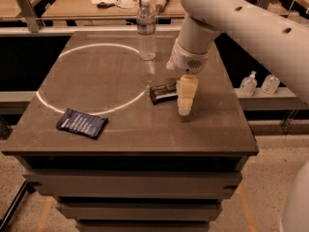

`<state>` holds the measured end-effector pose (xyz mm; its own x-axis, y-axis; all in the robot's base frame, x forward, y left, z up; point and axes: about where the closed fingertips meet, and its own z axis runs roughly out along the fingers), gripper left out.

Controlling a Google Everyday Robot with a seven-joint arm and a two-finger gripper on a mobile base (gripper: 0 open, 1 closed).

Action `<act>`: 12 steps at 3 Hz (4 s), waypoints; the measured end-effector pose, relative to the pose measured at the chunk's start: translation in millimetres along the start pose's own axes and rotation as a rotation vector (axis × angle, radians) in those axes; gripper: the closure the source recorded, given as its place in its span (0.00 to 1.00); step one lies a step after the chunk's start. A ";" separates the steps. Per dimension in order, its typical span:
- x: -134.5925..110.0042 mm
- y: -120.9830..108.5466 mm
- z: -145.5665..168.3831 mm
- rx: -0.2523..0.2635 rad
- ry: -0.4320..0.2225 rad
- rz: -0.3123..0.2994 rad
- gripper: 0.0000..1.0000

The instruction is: Move rxbar chocolate near rxbar blueberry

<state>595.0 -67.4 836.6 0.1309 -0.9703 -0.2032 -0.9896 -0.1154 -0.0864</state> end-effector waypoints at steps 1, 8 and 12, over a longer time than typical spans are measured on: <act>-1.8 1.9 10.8 -0.042 -0.012 0.021 0.16; -29.6 23.1 -41.1 0.006 -0.182 0.042 1.00; -143.2 54.4 -54.6 -0.032 -0.315 -0.209 1.00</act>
Offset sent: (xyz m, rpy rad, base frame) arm -0.0138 0.0073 0.0029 0.0261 0.1166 -0.0184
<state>519.2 53.7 914.3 0.3371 -0.8131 -0.4746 -0.9404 -0.3149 -0.1283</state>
